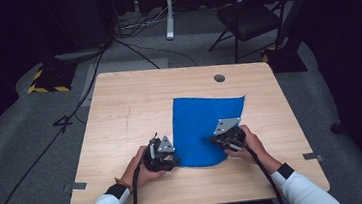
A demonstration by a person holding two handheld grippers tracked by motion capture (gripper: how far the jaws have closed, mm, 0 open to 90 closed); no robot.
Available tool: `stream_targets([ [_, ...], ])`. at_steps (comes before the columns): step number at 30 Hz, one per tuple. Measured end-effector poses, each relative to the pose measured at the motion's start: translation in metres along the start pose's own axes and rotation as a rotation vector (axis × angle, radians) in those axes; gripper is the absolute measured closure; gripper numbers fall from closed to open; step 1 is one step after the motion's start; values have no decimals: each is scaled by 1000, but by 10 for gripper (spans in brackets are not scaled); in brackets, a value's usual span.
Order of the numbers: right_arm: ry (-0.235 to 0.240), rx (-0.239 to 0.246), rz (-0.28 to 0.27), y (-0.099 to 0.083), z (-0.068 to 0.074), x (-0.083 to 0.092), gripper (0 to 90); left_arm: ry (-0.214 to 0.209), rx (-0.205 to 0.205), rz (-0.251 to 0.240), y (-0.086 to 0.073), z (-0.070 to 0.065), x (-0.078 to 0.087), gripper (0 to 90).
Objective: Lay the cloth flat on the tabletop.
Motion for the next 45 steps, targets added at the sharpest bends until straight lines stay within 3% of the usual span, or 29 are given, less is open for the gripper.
stream_targets([
  [6, -38, -18, -29, -12, -4, 24, 890, -3, -9, 0, 0, -2, 0, 658],
  [20, -91, -83, -57, -44, -5, 60, 888, 11, -11, -4, 0, -1, 0, 612],
  [28, -84, -122, -71, -56, 4, 69, 861, 18, -13, -2, 0, -2, -1, 600],
  [45, -115, -221, -5, -95, 8, 84, 751, 12, -10, 0, 0, -3, 0, 601],
])
Point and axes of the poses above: each handheld gripper's, and its own axes: x roughly backward along the jaws, y roughly out of its top, z roughly to its left, the point moved 5 cm from there along -x, roughly forward along the jaws, and after that the axes turned 11 degrees about x, right-handed, at the moved point
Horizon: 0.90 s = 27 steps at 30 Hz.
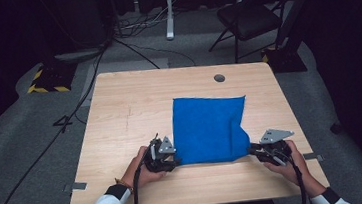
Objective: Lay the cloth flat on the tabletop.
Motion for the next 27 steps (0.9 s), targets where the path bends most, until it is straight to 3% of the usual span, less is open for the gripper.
stream_targets([
  [6, 25, -15, 36, -15, 3, 5, 705, -3, -6, 5, 0, -1, 0, 600],
  [11, 18, -33, 53, -27, 3, 12, 699, -5, -6, 7, -1, -1, 1, 598],
  [15, 18, -47, 66, -37, 4, 18, 788, -5, -9, 10, -1, -2, 1, 592],
  [19, 16, -39, 89, -45, 6, 22, 804, -13, -6, 12, -1, -3, 1, 590],
  [23, -8, -62, 79, -48, 1, 27, 774, -18, -15, 25, -3, -6, 3, 590],
  [27, -12, -69, 40, -46, -3, 32, 746, -31, -32, 41, -6, -17, 5, 579],
])
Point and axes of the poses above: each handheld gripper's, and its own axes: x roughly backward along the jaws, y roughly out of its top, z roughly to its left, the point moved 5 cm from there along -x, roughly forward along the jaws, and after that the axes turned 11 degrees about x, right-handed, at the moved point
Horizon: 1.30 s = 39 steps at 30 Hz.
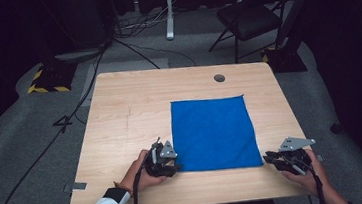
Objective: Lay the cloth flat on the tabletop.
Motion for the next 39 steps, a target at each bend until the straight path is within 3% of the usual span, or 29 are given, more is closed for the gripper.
stream_targets([
  [2, -3, 10, -26, 2, -2, 1, 709, 10, -26, 8, 1, -3, 1, 530],
  [4, -22, 24, -37, 6, -4, 2, 665, 11, -24, 4, 2, -3, 2, 479],
  [8, -32, 51, -94, 20, -13, 0, 569, 51, 11, -27, 7, 4, 3, 347],
  [11, -68, 70, -95, 30, -24, -8, 545, 78, 47, -78, 16, 13, 7, 277],
  [14, -98, 68, -90, 41, -39, -20, 529, 99, 55, -107, 30, 20, 7, 244],
  [19, -114, 53, -66, 59, -59, -45, 498, 151, 51, -122, 49, 35, -6, 235],
  [26, -124, 61, 9, 58, -67, -69, 481, 190, 43, -64, 54, 49, -28, 237],
  [28, -113, 39, 24, 54, -69, -71, 480, 194, 48, -45, 51, 51, -31, 237],
  [32, -132, 47, 69, 44, -72, -73, 468, 200, 67, -40, 48, 55, -31, 231],
  [39, -133, 36, 73, 38, -72, -67, 456, 182, 82, -41, 40, 50, -27, 235],
])
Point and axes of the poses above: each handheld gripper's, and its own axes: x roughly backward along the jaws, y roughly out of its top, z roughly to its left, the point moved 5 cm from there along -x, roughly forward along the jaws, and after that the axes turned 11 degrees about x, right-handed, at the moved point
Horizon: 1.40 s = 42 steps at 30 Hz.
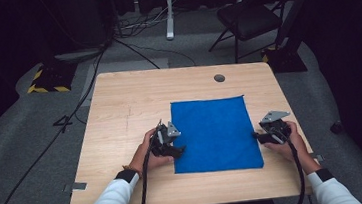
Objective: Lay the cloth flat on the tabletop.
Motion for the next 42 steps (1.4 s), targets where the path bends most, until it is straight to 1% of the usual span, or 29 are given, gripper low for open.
stream_targets([
  [3, -8, 17, 16, 1, 0, 0, 436, 14, -19, 7, -1, -2, 3, 229],
  [5, -8, 22, 16, 3, 1, 0, 430, 15, -15, -7, 0, -1, 5, 203],
  [6, -2, 19, 5, 5, 2, 1, 426, 21, -16, -21, 2, -1, 7, 207],
  [8, 18, 18, -43, 15, 6, 5, 424, 36, -22, -61, 5, 1, 10, 215],
  [9, 21, 22, -57, 19, 8, 7, 423, 37, -19, -64, 7, 2, 11, 222],
  [10, 20, 27, -75, 25, 12, 9, 421, 30, -3, -67, 10, 4, 11, 214],
  [12, 46, 40, -122, 39, 22, 13, 419, 28, 20, -80, 14, 8, 11, 213],
  [13, 52, 48, -135, 43, 26, 14, 414, 46, 9, -100, 18, 11, 12, 213],
  [14, 74, 61, -155, 51, 35, 14, 409, 66, 4, -110, 20, 13, 12, 226],
  [15, 98, 73, -168, 57, 42, 13, 409, 54, 14, -103, 22, 15, 10, 231],
  [16, 116, 88, -180, 64, 50, 12, 409, 45, 28, -102, 25, 19, 10, 210],
  [17, 133, 103, -193, 70, 59, 12, 414, 50, 45, -114, 27, 22, 9, 213],
  [19, 183, 137, -222, 83, 77, 11, 421, 35, 72, -115, 30, 29, 8, 221],
  [20, 196, 149, -233, 88, 84, 11, 427, 30, 84, -116, 32, 32, 7, 215],
  [21, 225, 162, -249, 94, 94, 11, 431, 43, 89, -131, 34, 36, 7, 218],
  [22, 250, 175, -264, 100, 103, 11, 433, 53, 88, -132, 35, 39, 6, 230],
  [23, 275, 189, -278, 106, 113, 10, 435, 38, 97, -125, 37, 42, 4, 224],
  [24, 293, 206, -285, 111, 122, 9, 439, 24, 114, -132, 39, 45, 3, 208],
  [26, 330, 239, -296, 119, 140, 8, 440, 33, 140, -147, 43, 52, 0, 229],
  [27, 351, 260, -299, 123, 151, 6, 441, 25, 149, -140, 45, 54, -2, 223],
  [29, 379, 286, -298, 128, 165, 1, 442, 57, 150, -141, 49, 60, -6, 221],
  [31, 403, 310, -293, 131, 178, -4, 443, 61, 176, -137, 53, 67, -12, 226],
  [34, 434, 332, -292, 136, 193, -10, 444, 74, 225, -135, 56, 80, -23, 234],
  [35, 437, 348, -291, 138, 198, -12, 445, 86, 249, -131, 57, 84, -28, 233],
  [36, 443, 359, -295, 141, 203, -13, 447, 92, 263, -130, 57, 87, -32, 234],
  [38, 458, 363, -300, 144, 209, -14, 447, 111, 289, -119, 58, 92, -40, 235],
  [40, 467, 377, -306, 148, 216, -15, 449, 121, 310, -108, 59, 96, -47, 235],
  [41, 473, 377, -305, 149, 218, -16, 449, 121, 313, -105, 60, 97, -49, 235],
  [42, 476, 390, -301, 149, 221, -18, 451, 127, 319, -100, 61, 97, -53, 232],
])
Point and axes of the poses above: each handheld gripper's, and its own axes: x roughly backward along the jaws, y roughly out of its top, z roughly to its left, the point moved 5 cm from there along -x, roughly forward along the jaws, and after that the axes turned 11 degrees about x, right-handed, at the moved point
